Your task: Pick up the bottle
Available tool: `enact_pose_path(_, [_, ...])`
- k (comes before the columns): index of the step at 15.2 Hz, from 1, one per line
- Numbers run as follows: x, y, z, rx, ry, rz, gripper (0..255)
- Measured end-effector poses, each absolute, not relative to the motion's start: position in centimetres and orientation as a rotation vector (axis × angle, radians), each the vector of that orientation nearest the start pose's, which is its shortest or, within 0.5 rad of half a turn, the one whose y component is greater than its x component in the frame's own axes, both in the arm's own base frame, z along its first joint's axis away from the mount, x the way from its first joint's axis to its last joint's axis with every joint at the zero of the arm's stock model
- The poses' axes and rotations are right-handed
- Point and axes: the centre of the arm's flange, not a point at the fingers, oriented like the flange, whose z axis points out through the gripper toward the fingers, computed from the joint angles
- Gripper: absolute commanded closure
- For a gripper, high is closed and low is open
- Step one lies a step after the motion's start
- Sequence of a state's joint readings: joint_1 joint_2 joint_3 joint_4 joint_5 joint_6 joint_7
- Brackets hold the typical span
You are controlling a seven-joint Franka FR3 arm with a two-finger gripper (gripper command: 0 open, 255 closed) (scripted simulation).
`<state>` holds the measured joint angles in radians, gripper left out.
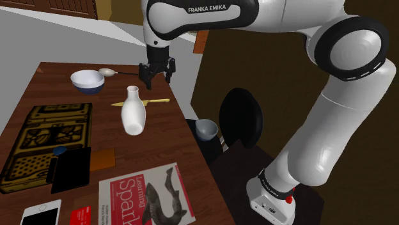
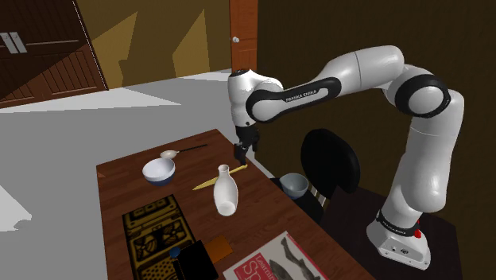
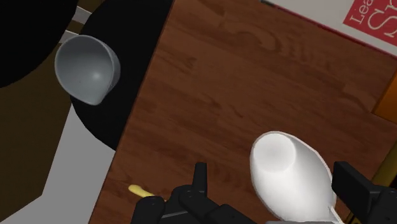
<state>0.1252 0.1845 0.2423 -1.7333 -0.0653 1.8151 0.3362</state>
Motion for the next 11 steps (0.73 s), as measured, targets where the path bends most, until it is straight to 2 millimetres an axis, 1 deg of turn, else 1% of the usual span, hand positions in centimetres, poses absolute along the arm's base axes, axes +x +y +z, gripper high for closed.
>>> enact_pose_path(2, [59.1,22.1,45.9,-3.183,-0.081,0.137,0])
enact_pose_path(6, [62.8,25.3,43.8,-3.173,-0.089,0.144,0])
enact_pose_path(8, [63.9,26.6,42.9,-3.170,-0.092,0.147,0])
enact_pose_path(11, [64.4,26.9,41.6,-3.169,-0.092,0.147,0])
